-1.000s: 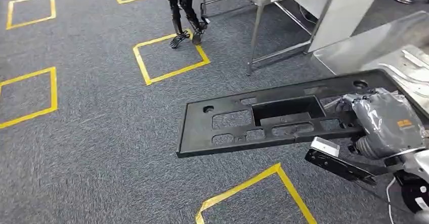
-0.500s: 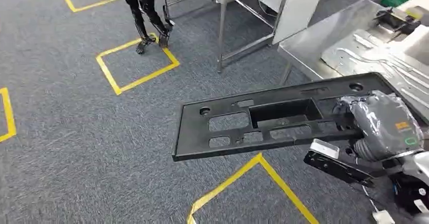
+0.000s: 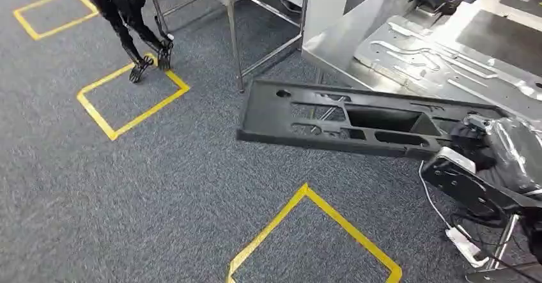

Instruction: Take the parts from the cabinet and place them on the table.

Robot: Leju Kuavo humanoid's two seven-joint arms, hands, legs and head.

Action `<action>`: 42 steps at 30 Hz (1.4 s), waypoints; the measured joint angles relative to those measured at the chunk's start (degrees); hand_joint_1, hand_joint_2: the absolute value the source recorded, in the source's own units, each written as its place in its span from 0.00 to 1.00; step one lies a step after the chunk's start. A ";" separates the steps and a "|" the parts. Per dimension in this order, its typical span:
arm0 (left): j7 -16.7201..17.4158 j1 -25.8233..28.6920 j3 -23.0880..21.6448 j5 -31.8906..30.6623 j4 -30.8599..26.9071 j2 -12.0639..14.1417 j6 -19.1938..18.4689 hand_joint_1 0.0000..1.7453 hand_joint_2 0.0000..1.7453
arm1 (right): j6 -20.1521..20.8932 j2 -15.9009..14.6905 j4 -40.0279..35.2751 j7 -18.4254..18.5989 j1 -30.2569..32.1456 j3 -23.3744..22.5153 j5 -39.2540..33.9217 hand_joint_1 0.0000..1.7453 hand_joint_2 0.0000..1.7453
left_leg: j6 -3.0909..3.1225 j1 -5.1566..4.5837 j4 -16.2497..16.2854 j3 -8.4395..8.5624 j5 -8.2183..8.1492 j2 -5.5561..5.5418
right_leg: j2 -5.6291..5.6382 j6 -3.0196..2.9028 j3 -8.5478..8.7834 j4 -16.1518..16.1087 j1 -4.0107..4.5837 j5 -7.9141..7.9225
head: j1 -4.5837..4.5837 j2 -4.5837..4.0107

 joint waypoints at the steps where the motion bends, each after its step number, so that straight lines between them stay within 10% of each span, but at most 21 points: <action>1: 0.00 0.12 -0.02 0.00 0.00 -0.02 0.00 0.00 1.00 | 0.00 0.13 0.13 0.02 0.07 -0.11 -0.07 1.00 1.00 | -0.12 0.02 4.51 -2.15 -2.28 -1.39 | 0.58 -0.30 -0.05 0.00 -0.01 0.02 | -0.09 0.00; 4: 0.00 0.29 -0.02 0.09 0.00 -0.07 -0.09 0.00 1.00 | 0.02 0.57 0.61 0.00 0.18 -0.11 -0.13 1.00 1.00 | -0.27 0.03 14.62 -7.59 -4.74 -2.01 | 2.89 -0.40 -0.06 0.11 0.06 0.01 | -0.09 0.00; 7: 0.00 0.35 -0.02 0.09 0.00 0.00 -0.04 0.00 1.00 | 0.02 0.61 0.85 0.00 0.17 -0.11 -0.13 1.00 1.00 | 0.25 0.06 4.48 -3.78 2.53 -2.98 | 5.30 -0.36 -0.04 0.49 -0.01 -0.10 | -0.11 0.00; 9: 0.02 0.40 -0.02 0.09 0.00 0.15 -0.02 0.00 1.00 | 0.04 0.70 0.98 0.02 0.07 -0.11 -0.13 1.00 1.00 | 0.77 0.31 -2.02 -1.06 4.02 -7.72 | 6.62 0.13 -0.48 0.95 0.19 -0.32 | -0.05 0.00; 13: 0.15 -0.04 -0.02 0.09 0.00 0.11 -0.04 0.00 1.00 | 0.19 0.74 1.25 0.04 0.06 -0.11 -0.07 1.00 1.00 | 1.64 0.13 -3.14 -0.54 4.38 -5.30 | 9.29 1.78 -1.08 0.50 -0.48 0.35 | 0.00 0.00; 16: 0.15 0.06 -0.02 0.22 0.00 -0.02 -0.20 0.00 1.00 | 0.30 0.81 1.40 0.07 -0.81 -0.11 0.02 1.00 1.00 | 2.64 0.45 -4.10 0.00 4.96 -2.99 | 2.78 2.32 -3.89 6.53 -0.01 -3.81 | 0.65 0.00; 19: 0.13 0.26 -0.02 0.48 0.00 -0.02 -0.20 0.00 1.00 | 0.48 1.12 1.62 0.15 -0.75 0.13 0.30 1.00 1.00 | 2.83 0.25 -4.05 -0.08 4.74 -0.77 | 1.10 2.82 -8.59 16.84 -0.47 -7.51 | 0.61 0.00; 22: 0.15 0.21 -0.02 0.52 0.00 -0.13 -0.28 0.00 1.00 | 0.61 1.42 1.68 0.42 -0.80 0.22 0.81 1.00 1.00 | 2.43 0.32 -3.81 0.11 4.36 1.26 | 0.16 3.00 -3.58 7.52 -0.78 -1.86 | 0.63 0.00; 24: 0.66 0.14 -0.02 0.89 0.00 -0.15 -0.37 0.00 1.00 | 0.57 1.46 1.68 0.50 -1.18 0.22 0.87 1.00 1.00 | 1.65 -0.07 -3.51 0.32 3.84 2.26 | -3.88 2.55 0.19 0.36 0.18 -0.74 | 0.65 0.00; 28: 1.05 0.12 0.00 1.16 0.00 -0.15 -0.52 0.00 1.00 | 0.54 1.47 1.62 0.68 -1.09 0.24 0.96 1.00 1.00 | 0.65 -0.22 -3.67 0.88 3.65 4.44 | -1.07 1.33 -0.13 0.28 0.32 -0.08 | 0.48 0.00; 29: 1.07 0.02 0.00 1.18 0.00 -0.11 -0.52 0.00 1.00 | 0.54 1.46 1.60 0.70 -1.14 0.24 0.96 1.00 1.00 | 0.10 -0.06 -3.38 0.56 2.94 4.00 | -0.51 0.81 0.20 -0.17 -0.39 0.22 | 0.46 0.00; 31: 1.14 -0.08 0.00 1.18 0.00 -0.09 -0.52 0.00 1.00 | 0.54 1.57 1.57 0.74 -1.48 0.26 1.00 1.00 1.00 | -0.26 0.31 1.86 -1.44 -0.38 -0.85 | 0.31 0.20 0.11 -0.22 -0.36 0.35 | 0.11 0.00; 34: 1.20 0.17 0.00 1.29 0.00 -0.09 -0.59 0.00 1.00 | 0.61 2.01 1.57 0.72 -1.47 0.57 1.00 1.00 1.00 | -0.36 0.32 13.49 -7.38 -4.46 -1.98 | 2.22 -0.17 -0.07 -0.14 -0.11 0.39 | 0.13 0.00; 36: 1.36 0.40 0.00 1.29 0.00 -0.07 -0.59 0.00 1.00 | 0.63 2.10 1.57 0.74 -1.46 0.98 1.00 1.00 1.00 | -0.10 0.31 10.98 -6.57 -1.27 -2.05 | 3.90 -0.17 -0.06 0.04 -0.06 0.39 | 0.08 0.00; 38: 1.44 0.39 0.00 1.20 0.00 0.02 -0.53 0.00 1.00 | 0.65 2.10 1.57 0.81 -1.49 1.20 1.03 1.00 1.00 | 0.46 0.32 1.82 -2.49 3.98 -4.03 | 5.44 -0.06 -0.10 0.37 -0.11 0.32 | 0.06 0.00; 39: 1.57 0.38 0.00 1.16 0.02 0.28 -0.52 0.00 1.00 | 0.67 2.23 1.57 0.81 -1.52 1.24 1.09 1.00 1.00 | 0.89 0.45 -1.22 -1.46 4.35 -7.28 | 5.95 0.06 -0.33 0.50 -0.34 0.29 | 0.17 0.00; 42: 2.10 0.20 0.00 1.00 0.00 0.28 -0.52 0.00 1.00 | 0.92 2.36 1.53 0.83 -1.87 1.68 1.27 1.00 1.00 | 1.06 0.19 -2.41 -0.66 4.01 -6.44 | 8.01 1.34 -1.18 0.63 -0.40 0.64 | 0.15 0.00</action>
